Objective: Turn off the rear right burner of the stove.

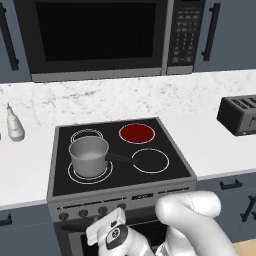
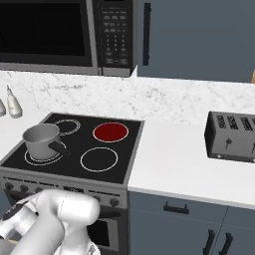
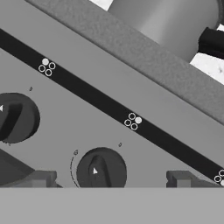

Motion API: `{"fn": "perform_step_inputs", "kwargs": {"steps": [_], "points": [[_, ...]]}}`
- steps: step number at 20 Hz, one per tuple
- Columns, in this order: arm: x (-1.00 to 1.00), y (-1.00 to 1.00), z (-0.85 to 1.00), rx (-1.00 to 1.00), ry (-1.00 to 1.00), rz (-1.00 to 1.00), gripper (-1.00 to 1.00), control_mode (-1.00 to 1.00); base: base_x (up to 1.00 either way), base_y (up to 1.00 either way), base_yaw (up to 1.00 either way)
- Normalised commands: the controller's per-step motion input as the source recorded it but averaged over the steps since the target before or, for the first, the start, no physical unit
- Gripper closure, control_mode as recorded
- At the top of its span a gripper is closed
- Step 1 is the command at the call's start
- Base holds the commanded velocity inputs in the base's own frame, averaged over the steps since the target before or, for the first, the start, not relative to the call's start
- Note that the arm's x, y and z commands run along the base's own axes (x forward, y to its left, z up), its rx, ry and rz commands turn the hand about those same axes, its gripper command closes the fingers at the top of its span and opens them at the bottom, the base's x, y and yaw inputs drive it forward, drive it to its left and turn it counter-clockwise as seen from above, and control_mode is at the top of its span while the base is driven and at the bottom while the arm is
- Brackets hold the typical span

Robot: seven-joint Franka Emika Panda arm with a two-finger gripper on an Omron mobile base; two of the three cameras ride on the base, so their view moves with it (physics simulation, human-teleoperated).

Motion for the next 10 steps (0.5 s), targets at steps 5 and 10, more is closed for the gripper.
{"fn": "perform_step_inputs", "kwargs": {"steps": [5,10], "points": [[0.09,0.0,-0.13,0.0,0.0,0.0,-1.0,-1.0,0.0,0.0,0.0],[0.19,0.0,-0.05,0.0,0.0,0.0,-1.0,-1.0,0.0,0.0,0.0]]}}
